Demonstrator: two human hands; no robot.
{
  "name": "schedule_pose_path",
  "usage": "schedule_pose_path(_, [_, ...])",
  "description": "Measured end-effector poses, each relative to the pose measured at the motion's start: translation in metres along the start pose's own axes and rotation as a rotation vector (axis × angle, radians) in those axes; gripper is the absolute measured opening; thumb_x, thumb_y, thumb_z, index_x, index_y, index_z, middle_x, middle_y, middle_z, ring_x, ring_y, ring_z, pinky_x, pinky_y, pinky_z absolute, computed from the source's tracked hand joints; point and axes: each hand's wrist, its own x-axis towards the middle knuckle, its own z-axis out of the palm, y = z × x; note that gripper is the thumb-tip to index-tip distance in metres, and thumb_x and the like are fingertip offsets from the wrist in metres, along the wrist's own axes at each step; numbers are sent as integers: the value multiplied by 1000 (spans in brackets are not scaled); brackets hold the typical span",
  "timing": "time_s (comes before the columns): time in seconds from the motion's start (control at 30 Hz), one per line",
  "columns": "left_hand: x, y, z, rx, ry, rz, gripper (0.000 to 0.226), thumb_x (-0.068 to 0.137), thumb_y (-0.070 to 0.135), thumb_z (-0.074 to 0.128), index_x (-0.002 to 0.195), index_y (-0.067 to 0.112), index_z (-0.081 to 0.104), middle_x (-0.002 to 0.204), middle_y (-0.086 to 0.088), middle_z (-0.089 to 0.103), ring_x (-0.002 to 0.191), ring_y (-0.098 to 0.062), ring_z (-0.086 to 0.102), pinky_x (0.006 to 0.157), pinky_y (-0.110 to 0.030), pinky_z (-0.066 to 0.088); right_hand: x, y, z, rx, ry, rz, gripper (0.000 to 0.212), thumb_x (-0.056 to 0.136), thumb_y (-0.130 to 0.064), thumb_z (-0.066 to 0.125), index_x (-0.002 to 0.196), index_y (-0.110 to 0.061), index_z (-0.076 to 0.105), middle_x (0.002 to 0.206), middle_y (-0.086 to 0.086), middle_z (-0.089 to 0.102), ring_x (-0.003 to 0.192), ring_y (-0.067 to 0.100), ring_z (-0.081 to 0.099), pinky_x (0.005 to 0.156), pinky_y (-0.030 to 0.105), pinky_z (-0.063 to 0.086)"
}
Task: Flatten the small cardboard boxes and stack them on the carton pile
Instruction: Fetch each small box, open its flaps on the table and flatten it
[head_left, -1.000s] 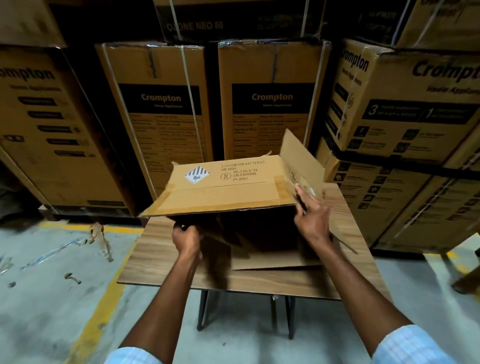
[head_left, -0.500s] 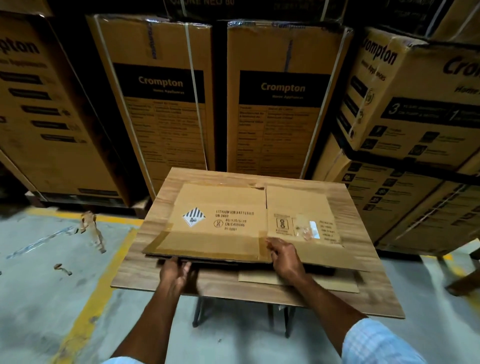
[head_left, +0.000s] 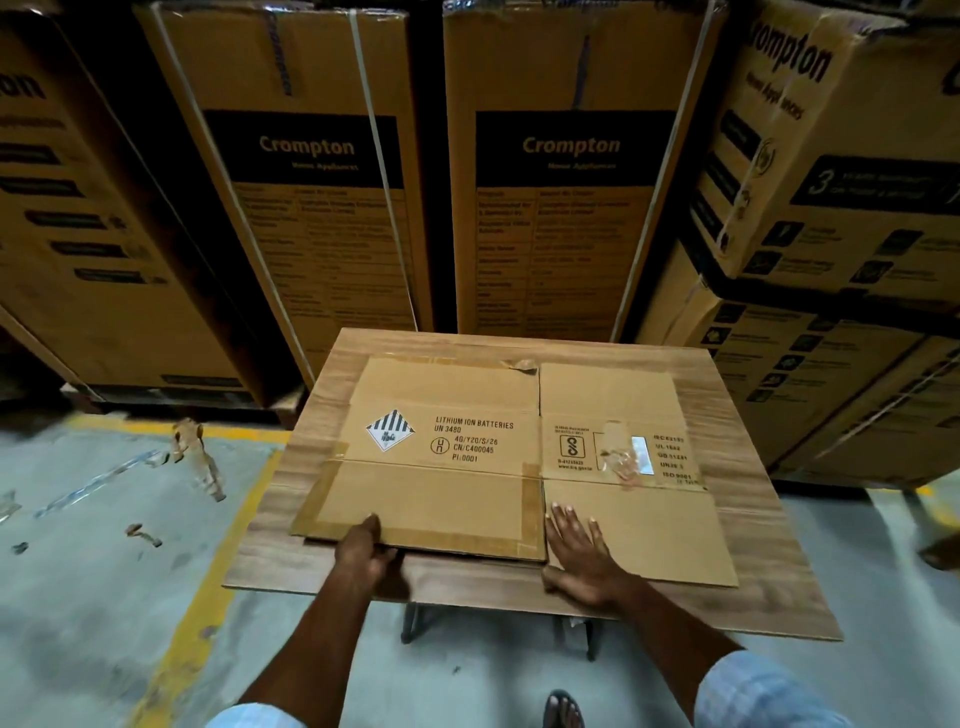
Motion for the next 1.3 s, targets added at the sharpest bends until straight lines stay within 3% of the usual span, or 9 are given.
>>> schedule_pose_path(0.17, [-1,-13,6,98,-23,-99,17,107,13,53,91,7,55,92,-16,61,81,-29,58,38,-44,56,-3,-2,-13,191,136,37,65,104,-45,39,161,-18,25,169,0,4,158,22,4,127,40,4])
schedule_pose_path(0.23, [8,-18,3,90,-11,-82,14,106,12,56,93,6,56,99,-17,63,83,-30,60,62,-48,64,-18,-21,-9,493,493,270,47,96,-48,42,118,-18,69,130,7,67,123,31,60,104,41,47])
schedule_pose_path(0.33, [15,-22,1,55,10,-56,8,103,10,59,96,6,57,102,-18,62,87,-30,61,97,-56,52,-37,-60,-1,1085,598,747,61,99,-61,36,70,-15,65,63,4,68,57,24,65,60,32,57])
schedule_pose_path(0.47, [12,-18,5,39,37,-35,13,100,10,63,112,5,61,115,-18,61,101,-33,61,95,-54,54,-35,-111,4,1775,70,745,75,96,-68,49,129,-1,58,110,25,72,96,33,71,76,36,57])
schedule_pose_path(0.6, [4,-19,-1,-57,-10,-66,17,103,10,60,119,5,62,125,-13,61,101,-27,61,90,-45,54,11,-160,-7,1958,261,689,59,100,-42,60,148,-10,47,149,20,50,130,38,55,104,42,49])
schedule_pose_path(0.77, [-30,-23,-31,-139,-177,-206,10,107,7,50,113,5,57,103,-18,65,96,-33,62,88,-60,59,52,-179,-11,1811,326,753,46,98,-19,67,138,0,53,141,15,57,130,38,55,95,45,51])
schedule_pose_path(0.87, [-38,-12,-67,-141,-82,-213,10,103,17,60,112,12,61,110,-13,64,99,-30,62,66,-43,65,63,-160,-15,1647,334,778,63,90,-12,74,144,0,43,139,19,56,122,41,60,93,49,56])
schedule_pose_path(1.1, [-29,33,-131,7,149,108,25,87,26,82,88,3,73,82,-15,73,70,-27,64,54,-29,58,114,-113,-57,1353,120,699,16,99,-8,65,115,-7,62,96,2,63,76,11,56,40,18,49])
schedule_pose_path(1.3, [5,68,-122,931,249,915,43,69,54,77,86,18,62,83,-2,64,90,-33,64,75,-39,48,140,-97,-60,758,418,693,63,91,-19,75,141,2,43,129,27,61,115,41,61,95,44,49])
